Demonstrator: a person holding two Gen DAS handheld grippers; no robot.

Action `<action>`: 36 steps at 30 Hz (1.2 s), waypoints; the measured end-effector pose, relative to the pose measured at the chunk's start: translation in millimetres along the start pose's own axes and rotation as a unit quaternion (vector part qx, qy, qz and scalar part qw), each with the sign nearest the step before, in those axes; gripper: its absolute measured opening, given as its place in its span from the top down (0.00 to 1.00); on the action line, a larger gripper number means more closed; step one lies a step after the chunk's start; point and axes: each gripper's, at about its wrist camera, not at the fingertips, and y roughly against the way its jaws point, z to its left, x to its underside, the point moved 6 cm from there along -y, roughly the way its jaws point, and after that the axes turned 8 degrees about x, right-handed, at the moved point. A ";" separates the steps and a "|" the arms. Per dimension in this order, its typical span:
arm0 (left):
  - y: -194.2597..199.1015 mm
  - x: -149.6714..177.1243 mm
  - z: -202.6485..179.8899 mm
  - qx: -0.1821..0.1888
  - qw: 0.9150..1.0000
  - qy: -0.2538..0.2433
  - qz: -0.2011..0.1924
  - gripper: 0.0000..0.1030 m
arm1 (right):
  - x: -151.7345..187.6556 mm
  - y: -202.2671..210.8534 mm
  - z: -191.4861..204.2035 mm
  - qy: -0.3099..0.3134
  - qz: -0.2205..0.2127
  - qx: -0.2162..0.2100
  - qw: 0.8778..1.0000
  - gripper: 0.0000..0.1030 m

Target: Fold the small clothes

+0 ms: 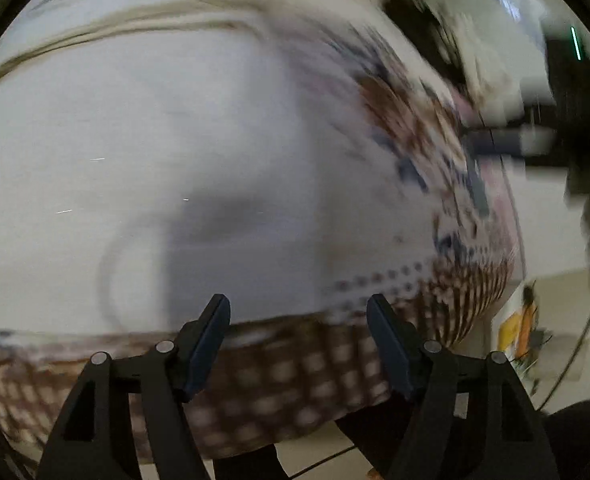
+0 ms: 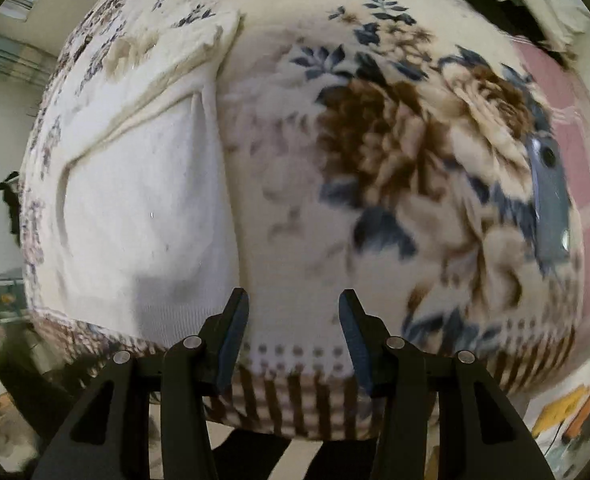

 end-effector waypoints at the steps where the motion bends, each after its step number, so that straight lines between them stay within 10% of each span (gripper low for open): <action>1: -23.4 -1.7 -13.5 -0.014 1.000 -0.009 0.016 0.33 | -11.7 -2.5 -5.9 0.004 0.007 -0.010 1.000 0.52; 14: -111.3 -23.6 -16.5 -0.162 0.985 0.046 0.040 0.35 | -167.5 -26.0 -40.0 0.072 0.030 -0.046 0.996 0.52; 20: -67.1 -53.9 -36.5 -0.218 0.970 0.086 -0.056 0.33 | -217.9 -44.7 -16.1 0.099 0.029 -0.056 0.993 0.52; 26: -130.6 -76.1 -15.4 -0.261 0.961 0.086 0.025 0.33 | -250.3 -63.1 -0.9 0.106 0.034 -0.054 0.992 0.52; 30: -105.7 -81.4 -9.4 -0.244 0.964 0.103 -0.011 0.99 | -287.1 -76.9 15.3 0.084 0.056 -0.107 0.989 0.52; 36: -66.9 -80.1 0.8 -0.197 0.972 0.121 -0.052 0.98 | -352.1 -121.0 57.5 0.018 0.120 -0.227 0.966 0.52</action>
